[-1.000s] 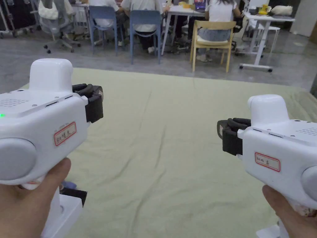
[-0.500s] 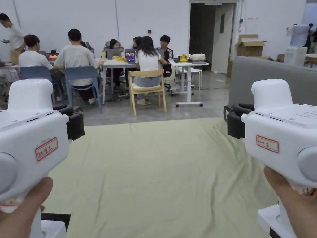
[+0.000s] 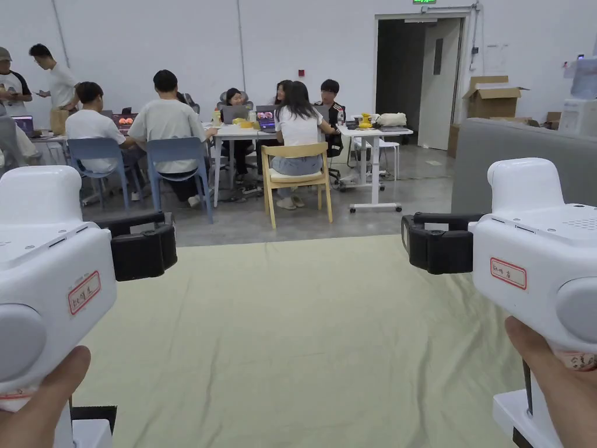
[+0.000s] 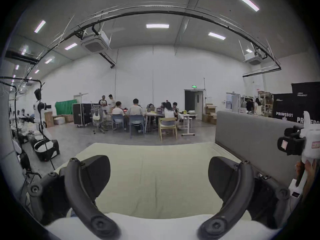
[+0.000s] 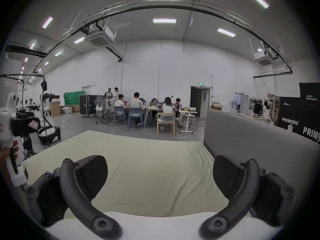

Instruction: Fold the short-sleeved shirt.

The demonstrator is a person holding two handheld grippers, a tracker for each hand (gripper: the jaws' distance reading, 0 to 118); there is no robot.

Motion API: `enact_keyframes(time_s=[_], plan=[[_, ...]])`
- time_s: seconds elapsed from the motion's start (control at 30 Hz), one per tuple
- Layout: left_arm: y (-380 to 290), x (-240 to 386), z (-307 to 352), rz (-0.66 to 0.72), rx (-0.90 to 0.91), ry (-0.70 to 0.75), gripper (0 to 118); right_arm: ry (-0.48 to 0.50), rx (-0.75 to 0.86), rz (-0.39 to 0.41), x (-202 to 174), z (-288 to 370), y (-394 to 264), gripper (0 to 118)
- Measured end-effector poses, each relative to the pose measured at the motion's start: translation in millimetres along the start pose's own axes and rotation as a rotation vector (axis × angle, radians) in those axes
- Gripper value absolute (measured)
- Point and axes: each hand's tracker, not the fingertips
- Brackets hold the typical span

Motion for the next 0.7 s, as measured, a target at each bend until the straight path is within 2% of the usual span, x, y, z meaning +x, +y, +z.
enact_keyframes(time_s=[0.7], plan=[[-10.8,-17.2,-2.3,0.015,-0.011,0.027,118,0.001,-0.011,0.005,-12.1,-7.6,-7.7,118]])
